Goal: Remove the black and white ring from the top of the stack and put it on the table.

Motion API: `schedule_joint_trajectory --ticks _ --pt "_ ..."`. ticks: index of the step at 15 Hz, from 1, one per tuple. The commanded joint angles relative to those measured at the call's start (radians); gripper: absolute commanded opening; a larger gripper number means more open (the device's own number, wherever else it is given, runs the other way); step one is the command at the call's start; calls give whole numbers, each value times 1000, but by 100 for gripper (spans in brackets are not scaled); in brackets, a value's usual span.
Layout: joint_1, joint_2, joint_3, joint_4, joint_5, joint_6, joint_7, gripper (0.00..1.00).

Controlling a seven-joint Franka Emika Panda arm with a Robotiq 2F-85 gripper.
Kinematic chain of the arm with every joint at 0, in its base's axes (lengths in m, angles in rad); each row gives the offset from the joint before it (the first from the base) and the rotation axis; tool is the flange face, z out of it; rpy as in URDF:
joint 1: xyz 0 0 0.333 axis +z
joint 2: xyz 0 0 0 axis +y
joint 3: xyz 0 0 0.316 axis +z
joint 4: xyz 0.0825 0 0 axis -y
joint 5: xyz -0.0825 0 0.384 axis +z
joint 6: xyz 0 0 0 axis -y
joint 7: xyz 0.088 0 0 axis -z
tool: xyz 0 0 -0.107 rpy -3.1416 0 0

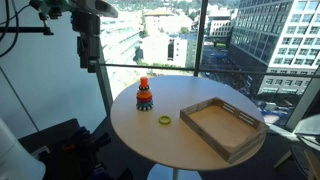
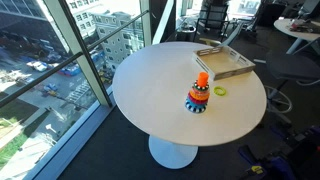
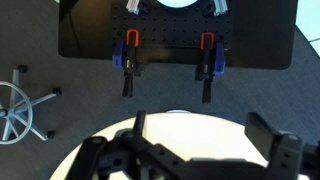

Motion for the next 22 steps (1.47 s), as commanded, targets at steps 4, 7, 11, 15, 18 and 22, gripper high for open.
schedule_joint_trajectory --ticks 4,7,11,15,18,22 --pt "13 1 -11 2 -5 -3 6 100" --pt "9 7 -4 9 -4 14 26 100" --pt "7 28 0 36 7 69 52 100" --pt "9 70 24 57 6 174 108 100" --pt "9 121 56 69 -4 275 167 100" --pt "10 212 87 90 -17 404 214 100"
